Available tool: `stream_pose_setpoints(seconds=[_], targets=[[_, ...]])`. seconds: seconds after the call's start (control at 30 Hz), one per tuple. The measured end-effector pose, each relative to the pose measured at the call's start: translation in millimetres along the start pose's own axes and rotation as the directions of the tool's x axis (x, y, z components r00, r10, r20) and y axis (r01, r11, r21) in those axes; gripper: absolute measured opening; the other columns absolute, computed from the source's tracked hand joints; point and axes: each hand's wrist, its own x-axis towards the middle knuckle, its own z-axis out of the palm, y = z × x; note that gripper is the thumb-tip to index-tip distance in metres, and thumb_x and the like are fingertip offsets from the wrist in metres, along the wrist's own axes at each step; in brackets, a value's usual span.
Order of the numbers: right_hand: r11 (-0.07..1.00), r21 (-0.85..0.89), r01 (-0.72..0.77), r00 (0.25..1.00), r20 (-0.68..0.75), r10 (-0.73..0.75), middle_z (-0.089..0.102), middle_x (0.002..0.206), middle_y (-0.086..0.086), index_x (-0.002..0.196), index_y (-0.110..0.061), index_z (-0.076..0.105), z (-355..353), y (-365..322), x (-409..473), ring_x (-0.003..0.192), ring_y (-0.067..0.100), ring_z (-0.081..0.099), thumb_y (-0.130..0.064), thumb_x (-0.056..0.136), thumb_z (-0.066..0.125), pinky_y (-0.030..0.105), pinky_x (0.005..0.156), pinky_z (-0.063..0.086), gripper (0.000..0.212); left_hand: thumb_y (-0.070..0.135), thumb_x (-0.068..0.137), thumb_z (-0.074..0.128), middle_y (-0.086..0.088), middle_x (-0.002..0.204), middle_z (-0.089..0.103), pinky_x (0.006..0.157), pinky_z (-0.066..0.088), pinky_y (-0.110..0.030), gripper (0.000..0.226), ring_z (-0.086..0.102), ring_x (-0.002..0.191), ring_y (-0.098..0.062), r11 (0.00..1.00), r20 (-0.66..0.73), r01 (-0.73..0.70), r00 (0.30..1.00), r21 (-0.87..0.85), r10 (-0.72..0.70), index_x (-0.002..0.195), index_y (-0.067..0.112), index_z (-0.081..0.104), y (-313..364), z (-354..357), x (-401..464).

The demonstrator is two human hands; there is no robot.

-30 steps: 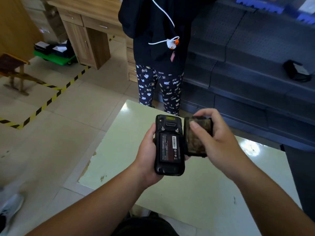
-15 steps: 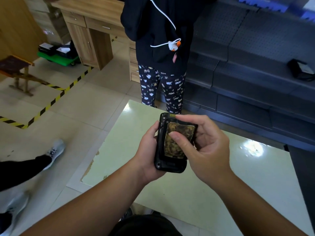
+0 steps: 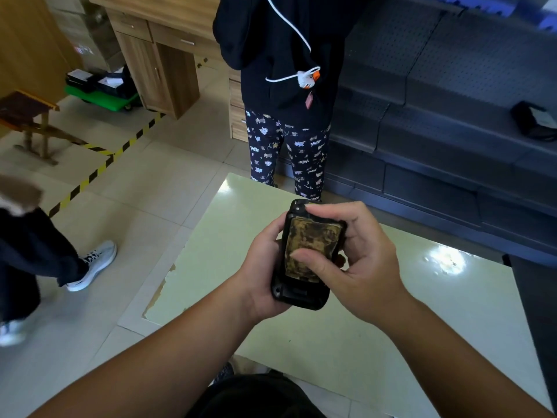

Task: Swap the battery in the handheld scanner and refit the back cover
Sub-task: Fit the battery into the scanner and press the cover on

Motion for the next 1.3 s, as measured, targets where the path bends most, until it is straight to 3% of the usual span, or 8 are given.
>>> stream_pose_setpoints(seconds=[0.1, 0.2, 0.47, 0.73, 0.87, 0.97, 1.1, 1.3], targets=[[0.993, 0.049, -0.105, 0.994, 0.012, 0.105, 0.077, 0.106, 0.001, 0.118, -0.033, 0.064, -4, 0, 2, 0.097, 0.027, 0.076, -0.018, 0.079, 0.087, 0.048, 0.083, 0.064, 0.047, 0.056, 0.099, 0.045, -0.011, 0.087, 0.074, 0.062, 0.058, -0.029, 0.058, 0.072, 0.072, -0.024, 1.0, -0.006, 0.009, 1.0, 0.001, -0.009, 0.094, 0.008, 0.078, 2, 0, -1], [0.99, 0.045, -0.135, 0.99, 0.039, 0.133, 0.078, 0.104, 0.004, 0.116, -0.034, 0.064, -6, -1, 5, 0.094, 0.026, 0.076, -0.019, 0.077, 0.087, 0.047, 0.078, 0.065, 0.047, 0.056, 0.099, 0.043, -0.01, 0.085, 0.075, 0.062, 0.058, -0.028, 0.06, 0.072, 0.07, -0.024, 1.0, -0.003, 0.01, 1.0, 0.017, -0.01, 0.092, 0.009, 0.078, 2, 0, -1], [0.998, -0.052, 0.023, 0.99, 0.142, -0.016, 0.069, 0.117, -0.024, 0.126, -0.048, 0.057, -5, -1, 8, 0.108, 0.019, 0.073, -0.028, 0.083, 0.083, 0.037, 0.088, 0.061, 0.054, 0.059, 0.097, 0.045, -0.011, 0.09, 0.074, 0.073, 0.054, -0.035, 0.059, 0.071, 0.079, -0.027, 0.999, -0.046, -0.012, 0.999, 0.053, 0.015, 0.091, 0.011, 0.079, 4, -3, -2], [0.994, -0.015, -0.108, 0.982, 0.152, 0.109, 0.071, 0.116, 0.002, 0.126, -0.034, 0.057, -12, 12, 5, 0.11, 0.032, 0.07, -0.03, 0.077, 0.089, 0.059, 0.085, 0.06, 0.059, 0.068, 0.092, 0.049, -0.013, 0.098, 0.071, 0.07, 0.056, -0.033, 0.066, 0.069, 0.077, -0.027, 0.996, -0.028, 0.05, 0.998, 0.071, -0.049, 0.116, 0.01, 0.071, 13, -3, -8], [0.987, -0.13, -0.092, 0.972, 0.204, 0.117, 0.063, 0.123, -0.007, 0.13, -0.035, 0.053, -18, 13, 5, 0.12, 0.026, 0.062, -0.039, 0.076, 0.088, 0.05, 0.093, 0.058, 0.064, 0.064, 0.094, 0.048, -0.016, 0.117, 0.068, 0.073, 0.058, -0.034, 0.066, 0.07, 0.084, -0.028, 0.996, -0.018, 0.068, 0.998, 0.056, -0.067, 0.118, 0.008, 0.073, 13, -3, -11], [0.98, -0.187, -0.063, 0.967, 0.23, 0.106, 0.059, 0.122, -0.018, 0.132, -0.037, 0.051, -19, 12, 6, 0.122, 0.022, 0.06, -0.043, 0.079, 0.085, 0.044, 0.094, 0.058, 0.063, 0.062, 0.095, 0.048, -0.018, 0.117, 0.067, 0.07, 0.059, -0.033, 0.066, 0.071, 0.082, -0.029, 0.997, -0.004, 0.077, 0.997, 0.024, -0.077, 0.118, 0.005, 0.073, 14, -2, -11], [0.96, -0.277, 0.046, 0.961, 0.274, 0.033, 0.051, 0.124, -0.031, 0.137, -0.032, 0.046, -20, 9, 10, 0.123, 0.011, 0.057, -0.045, 0.082, 0.08, 0.035, 0.097, 0.055, 0.066, 0.061, 0.094, 0.049, -0.017, 0.121, 0.064, 0.081, 0.054, -0.036, 0.07, 0.066, 0.09, -0.03, 0.998, -0.029, 0.059, 0.998, 0.03, -0.058, 0.128, 0.002, 0.067, 15, -2, -9], [0.932, -0.304, 0.196, 0.952, 0.286, -0.107, 0.053, 0.117, -0.016, 0.137, -0.022, 0.045, -18, 8, 11, 0.114, 0.006, 0.057, -0.035, 0.084, 0.08, 0.028, 0.094, 0.052, 0.065, 0.058, 0.094, 0.05, -0.016, 0.11, 0.068, 0.095, 0.048, -0.042, 0.06, 0.067, 0.086, -0.03, 0.999, -0.022, 0.029, 0.999, -0.021, -0.029, 0.115, 0.006, 0.071, 14, -4, -7]])
